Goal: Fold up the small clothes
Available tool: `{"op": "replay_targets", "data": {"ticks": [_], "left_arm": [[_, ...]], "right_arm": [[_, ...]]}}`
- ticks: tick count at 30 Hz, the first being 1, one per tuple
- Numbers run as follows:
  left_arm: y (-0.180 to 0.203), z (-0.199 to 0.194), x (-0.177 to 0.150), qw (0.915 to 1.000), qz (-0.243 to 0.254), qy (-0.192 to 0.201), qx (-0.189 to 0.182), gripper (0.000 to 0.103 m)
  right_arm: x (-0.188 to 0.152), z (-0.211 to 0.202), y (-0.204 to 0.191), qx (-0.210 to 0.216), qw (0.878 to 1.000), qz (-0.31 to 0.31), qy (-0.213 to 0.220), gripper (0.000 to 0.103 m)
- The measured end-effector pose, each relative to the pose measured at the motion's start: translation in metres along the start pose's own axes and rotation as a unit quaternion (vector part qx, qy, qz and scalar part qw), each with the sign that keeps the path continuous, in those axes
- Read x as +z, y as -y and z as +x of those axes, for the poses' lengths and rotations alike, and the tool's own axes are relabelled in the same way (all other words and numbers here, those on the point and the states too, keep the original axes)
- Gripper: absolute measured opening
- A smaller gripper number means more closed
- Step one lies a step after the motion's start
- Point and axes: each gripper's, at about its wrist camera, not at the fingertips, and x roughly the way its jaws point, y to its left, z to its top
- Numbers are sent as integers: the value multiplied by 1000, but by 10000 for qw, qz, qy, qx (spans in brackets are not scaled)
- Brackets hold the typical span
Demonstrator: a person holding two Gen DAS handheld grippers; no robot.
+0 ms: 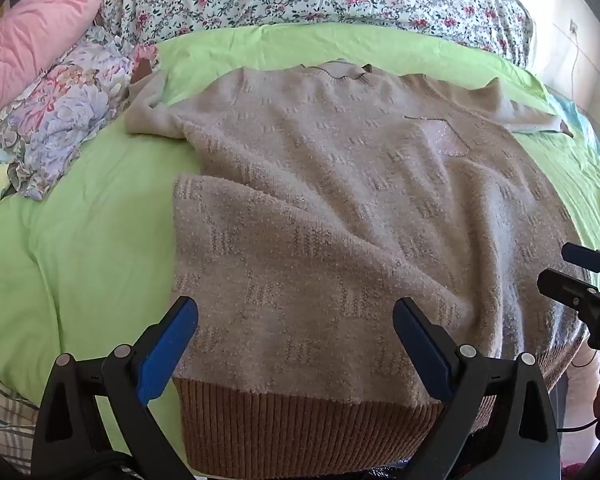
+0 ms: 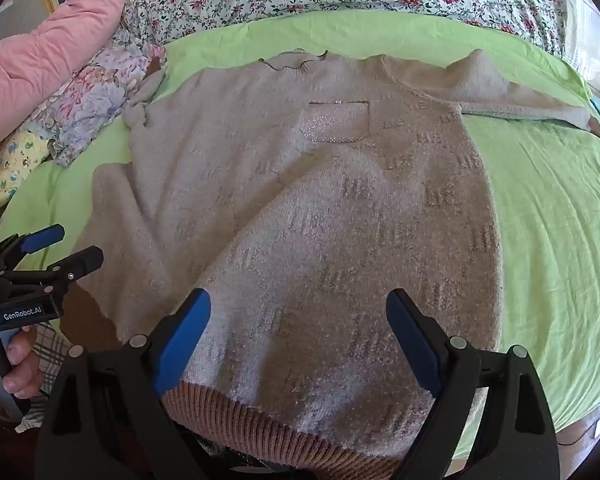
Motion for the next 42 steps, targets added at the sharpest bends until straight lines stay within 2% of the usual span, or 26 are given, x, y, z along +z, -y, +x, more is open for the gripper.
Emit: {"op": "replay_targets", "data": {"ticks": [28, 32, 38, 39, 42], "left_arm": [[6, -4, 3, 10000, 29, 86, -34, 98], [4, -4, 2, 9999, 56, -62, -76, 98], [4, -5, 3, 9999, 33, -55, -158, 98], [5, -4, 3, 9999, 113, 80, -48, 98], [6, -4, 4, 9998, 126, 101, -67, 98]], "right_arm": [[-1, -2, -4, 1, 10000, -8, -9, 90], [-2, -4, -6, 23, 10000, -15, 3, 90], [-1, -5, -5, -7, 10000, 18, -53, 90], [-1, -5, -4, -6, 10000, 28, -55, 90], [0, -6, -2, -15, 10000, 46, 26, 90]]}}
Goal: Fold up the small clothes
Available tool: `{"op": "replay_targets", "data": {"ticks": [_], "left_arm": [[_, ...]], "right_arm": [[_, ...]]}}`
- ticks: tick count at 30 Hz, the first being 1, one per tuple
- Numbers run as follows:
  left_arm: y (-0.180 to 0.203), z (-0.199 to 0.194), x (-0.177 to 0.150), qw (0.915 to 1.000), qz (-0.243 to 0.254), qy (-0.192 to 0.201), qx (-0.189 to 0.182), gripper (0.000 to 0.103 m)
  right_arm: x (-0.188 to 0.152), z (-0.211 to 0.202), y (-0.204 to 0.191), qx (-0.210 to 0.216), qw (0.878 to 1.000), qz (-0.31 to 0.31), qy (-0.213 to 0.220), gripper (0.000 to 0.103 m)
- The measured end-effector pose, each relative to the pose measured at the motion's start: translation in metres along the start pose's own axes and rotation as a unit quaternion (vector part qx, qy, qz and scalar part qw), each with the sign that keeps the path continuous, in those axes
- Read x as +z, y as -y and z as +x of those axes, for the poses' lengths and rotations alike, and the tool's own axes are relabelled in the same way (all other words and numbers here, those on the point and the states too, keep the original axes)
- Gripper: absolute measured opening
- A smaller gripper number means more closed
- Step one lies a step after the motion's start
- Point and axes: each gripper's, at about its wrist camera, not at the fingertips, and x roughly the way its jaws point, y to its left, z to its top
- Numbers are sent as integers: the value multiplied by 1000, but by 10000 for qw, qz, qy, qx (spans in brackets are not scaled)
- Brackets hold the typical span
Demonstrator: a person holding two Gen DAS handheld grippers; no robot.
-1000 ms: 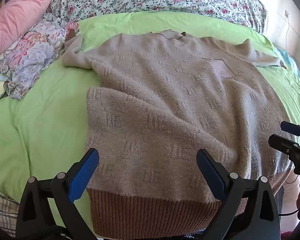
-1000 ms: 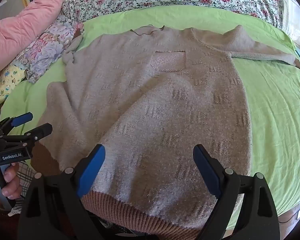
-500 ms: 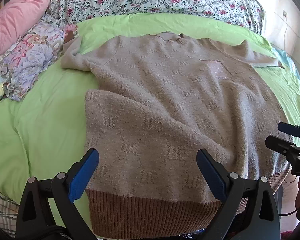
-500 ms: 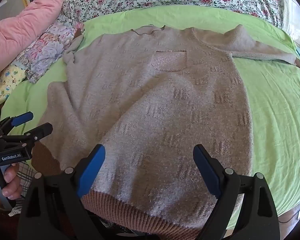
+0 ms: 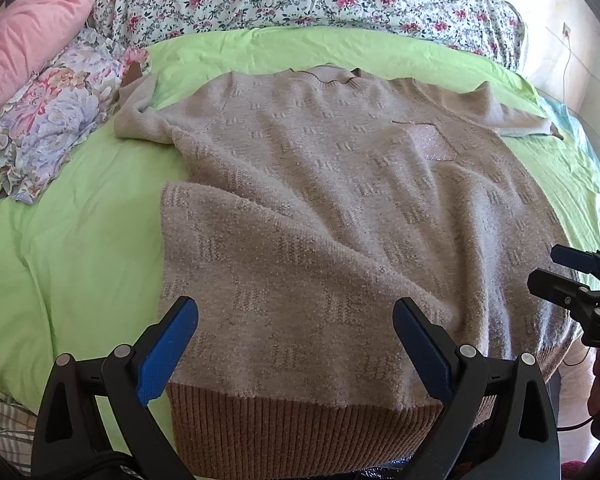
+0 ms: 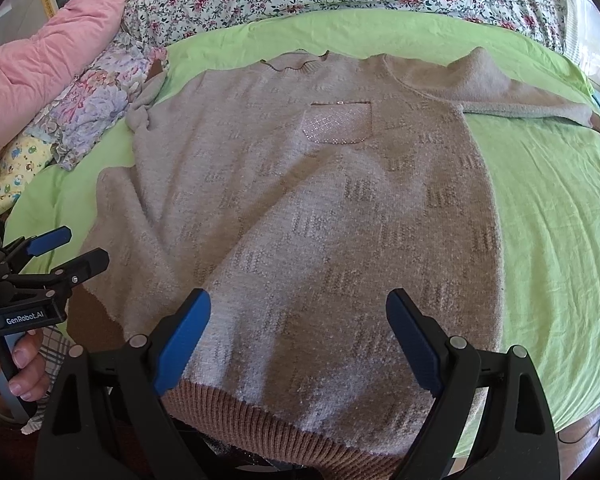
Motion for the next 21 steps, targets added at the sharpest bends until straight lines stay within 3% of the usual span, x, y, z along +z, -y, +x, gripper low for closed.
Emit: {"op": "replay_targets", "data": {"ticks": [14, 21], "left_arm": [[5, 10, 17, 9993, -113, -147, -330, 98], [7, 20, 43, 9993, -115, -26, -363, 98]], "right_arm": [[7, -3, 30, 184, 9988, 429, 132, 90], [24, -11, 75, -133, 9961, 826, 264, 90]]}}
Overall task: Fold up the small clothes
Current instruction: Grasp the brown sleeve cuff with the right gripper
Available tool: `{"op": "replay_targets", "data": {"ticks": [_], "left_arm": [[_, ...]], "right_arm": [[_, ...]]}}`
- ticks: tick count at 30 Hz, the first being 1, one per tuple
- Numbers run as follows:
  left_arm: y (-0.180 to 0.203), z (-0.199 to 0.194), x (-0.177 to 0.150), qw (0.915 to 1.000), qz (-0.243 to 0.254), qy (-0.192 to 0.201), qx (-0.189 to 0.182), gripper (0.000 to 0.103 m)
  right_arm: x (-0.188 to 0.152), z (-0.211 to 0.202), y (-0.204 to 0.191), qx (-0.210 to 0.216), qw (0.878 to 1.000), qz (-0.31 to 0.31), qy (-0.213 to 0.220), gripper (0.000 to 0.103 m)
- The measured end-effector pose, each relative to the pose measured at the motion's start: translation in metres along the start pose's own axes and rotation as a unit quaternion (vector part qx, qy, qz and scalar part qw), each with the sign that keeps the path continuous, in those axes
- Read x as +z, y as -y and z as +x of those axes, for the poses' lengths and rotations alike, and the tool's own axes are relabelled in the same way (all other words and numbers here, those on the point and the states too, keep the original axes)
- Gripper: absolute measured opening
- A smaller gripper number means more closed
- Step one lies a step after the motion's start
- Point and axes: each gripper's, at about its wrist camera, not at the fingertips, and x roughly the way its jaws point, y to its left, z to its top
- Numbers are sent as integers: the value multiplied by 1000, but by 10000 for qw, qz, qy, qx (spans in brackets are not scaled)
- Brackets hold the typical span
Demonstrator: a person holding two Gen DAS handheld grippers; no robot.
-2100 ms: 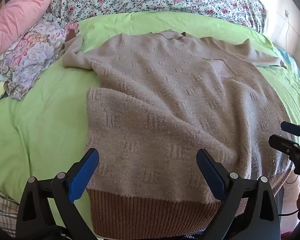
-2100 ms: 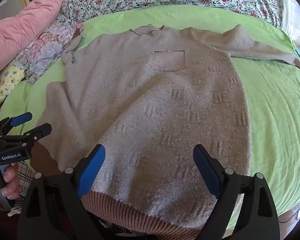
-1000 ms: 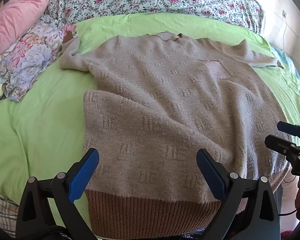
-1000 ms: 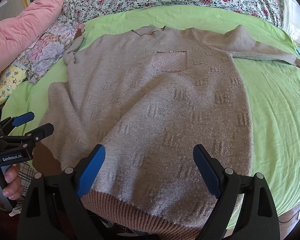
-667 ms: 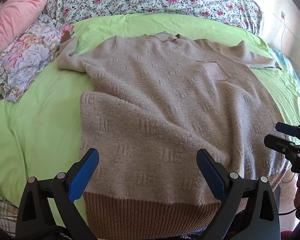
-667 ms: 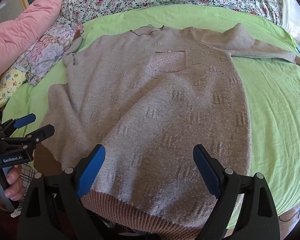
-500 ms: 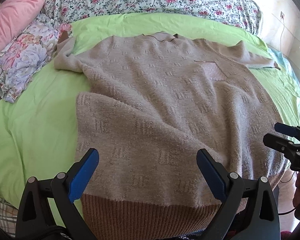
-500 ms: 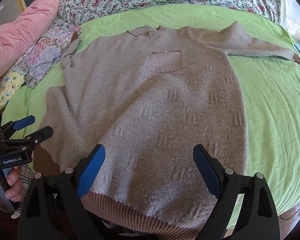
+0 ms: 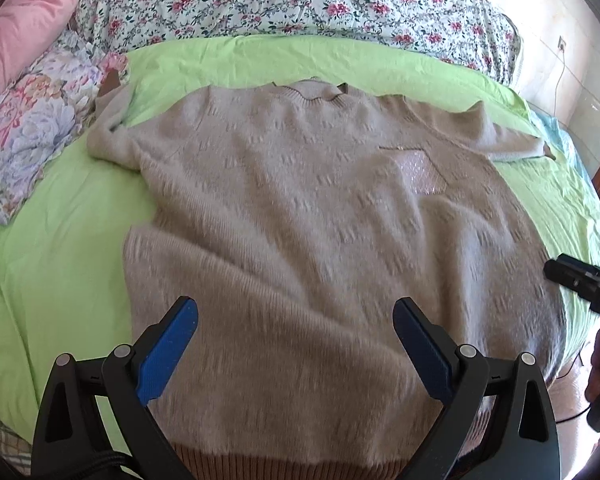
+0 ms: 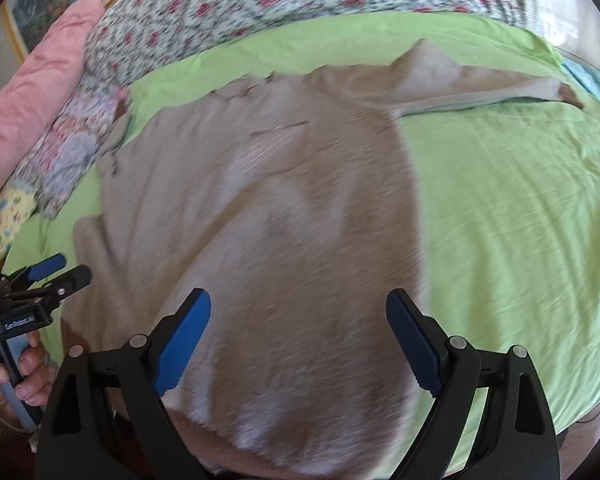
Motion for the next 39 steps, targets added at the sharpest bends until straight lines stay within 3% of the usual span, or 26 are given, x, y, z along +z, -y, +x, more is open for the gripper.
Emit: {"op": "replay_targets", "data": {"ticks": [7, 12, 16, 18, 19, 24, 30, 35, 36, 39], "left_arm": [[-2, 14, 35, 9998, -9, 204, 61, 98], [-11, 23, 60, 9987, -214, 422, -204, 98], [-12, 38, 86, 9990, -261, 350, -109, 98], [-9, 45, 96, 9992, -219, 338, -4, 98], [-7, 49, 100, 9992, -199, 338, 30, 98], [-2, 75, 123, 9991, -252, 305, 147, 98], [2, 110, 139, 9989, -418, 122, 198, 98], [9, 133, 142, 9992, -346, -53, 198, 98], [10, 135, 142, 9992, -325, -72, 201, 98], [11, 140, 141, 9994, -302, -113, 138, 98]], "right_arm": [[41, -6, 58, -445, 9976, 371, 382, 90], [75, -3, 101, -607, 9948, 647, 493, 90], [103, 2, 153, -675, 9900, 1072, 619, 90], [118, 5, 181, -730, 9843, 1430, 731, 85], [126, 5, 195, -726, 9815, 1570, 822, 76], [172, 14, 268, -1123, 9599, 2319, 1108, 56], [203, 40, 343, -1108, 9331, 3210, 1178, 54], [218, 59, 372, -1013, 9250, 3428, 1288, 54], [222, 61, 376, -1054, 9246, 3419, 1309, 49], [228, 57, 374, -1093, 9273, 3341, 1282, 8]]}}
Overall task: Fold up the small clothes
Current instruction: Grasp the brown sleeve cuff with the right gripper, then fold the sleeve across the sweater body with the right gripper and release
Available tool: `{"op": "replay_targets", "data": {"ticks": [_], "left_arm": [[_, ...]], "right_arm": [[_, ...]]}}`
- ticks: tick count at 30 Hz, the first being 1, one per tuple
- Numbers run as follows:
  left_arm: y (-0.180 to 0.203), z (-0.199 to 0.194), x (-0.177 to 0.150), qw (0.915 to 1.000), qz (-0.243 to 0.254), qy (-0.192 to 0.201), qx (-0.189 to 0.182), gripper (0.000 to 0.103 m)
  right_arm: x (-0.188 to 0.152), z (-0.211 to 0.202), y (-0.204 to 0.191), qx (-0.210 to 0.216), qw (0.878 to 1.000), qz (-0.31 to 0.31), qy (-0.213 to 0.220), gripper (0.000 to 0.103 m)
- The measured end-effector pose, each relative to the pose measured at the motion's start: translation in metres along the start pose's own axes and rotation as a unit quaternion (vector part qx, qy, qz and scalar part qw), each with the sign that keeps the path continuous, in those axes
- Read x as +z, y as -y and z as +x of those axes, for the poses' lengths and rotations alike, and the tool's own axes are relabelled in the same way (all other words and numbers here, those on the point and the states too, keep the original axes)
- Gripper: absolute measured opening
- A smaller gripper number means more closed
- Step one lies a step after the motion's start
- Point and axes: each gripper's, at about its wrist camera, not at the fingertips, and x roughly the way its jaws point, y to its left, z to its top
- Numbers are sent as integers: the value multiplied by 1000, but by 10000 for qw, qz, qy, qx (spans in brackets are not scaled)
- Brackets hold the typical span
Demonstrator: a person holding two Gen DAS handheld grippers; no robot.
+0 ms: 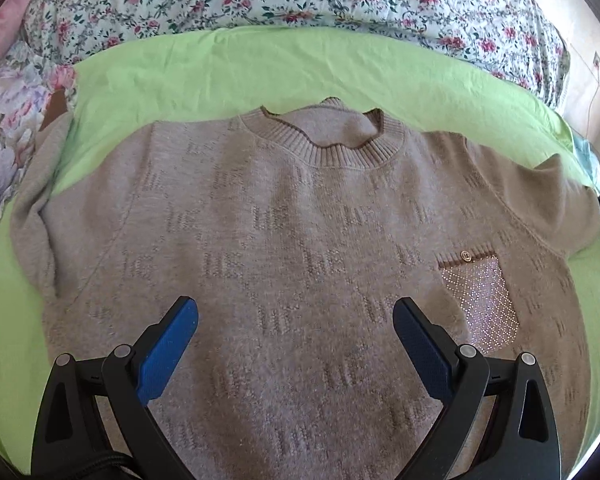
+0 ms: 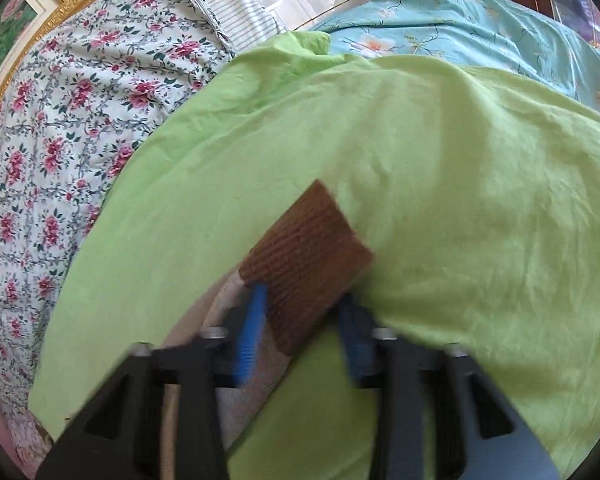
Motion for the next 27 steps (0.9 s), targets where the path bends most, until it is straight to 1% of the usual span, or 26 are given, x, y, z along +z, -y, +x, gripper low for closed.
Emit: {"op": "replay_targets", "data": {"ticks": [2, 4, 7, 9, 11, 12, 13, 14, 17, 20, 22, 24, 27], "left_arm": [[-2, 0, -3, 10000, -25, -15, -23, 98], [-4, 1, -4, 9998, -117, -85, -101, 98], [-11, -2, -9, 9993, -244, -130, -266, 98], [-16, -4, -13, 9992, -270, -148, -243, 98], [-24, -7, -18, 9989, -358, -161, -265, 98], [-28, -10, -21, 9985, -419, -166, -307, 98], [-33, -12, -24, 9980, -491, -168, -356, 98], [-37, -15, -26, 9975, -550, -165, -409, 98], [-53, -24, -32, 9957, -702, -171, -588, 98], [-68, -35, -35, 9935, -817, -101, -781, 98], [-77, -42, -35, 9924, -849, -39, -887, 98], [-86, -47, -35, 9909, -883, 32, -1011, 98], [-95, -46, -34, 9887, -908, 30, -1191, 98]], "right_arm": [[-5, -13, -12, 59, 9997, -212, 102, 8], [-14, -30, -34, 334, 9979, -521, 164, 8], [-30, -49, -74, 782, 9928, -909, 76, 8], [-51, -62, -111, 1216, 9847, -1244, -95, 8], [-75, -73, -146, 1688, 9738, -1488, -326, 8], [-93, -77, -168, 1995, 9653, -1610, -505, 8], [-109, -80, -186, 2195, 9582, -1716, -653, 8], [-130, -81, -209, 2446, 9484, -1826, -859, 8], [-186, -76, -261, 2952, 9235, -1996, -1418, 8], [-240, -64, -308, 3245, 9015, -2172, -1866, 8], [-276, -48, -335, 3410, 8855, -2220, -2245, 8], [-312, -35, -361, 3510, 8708, -2336, -2530, 8], [-356, -12, -389, 3576, 8524, -2377, -2984, 8]]}}
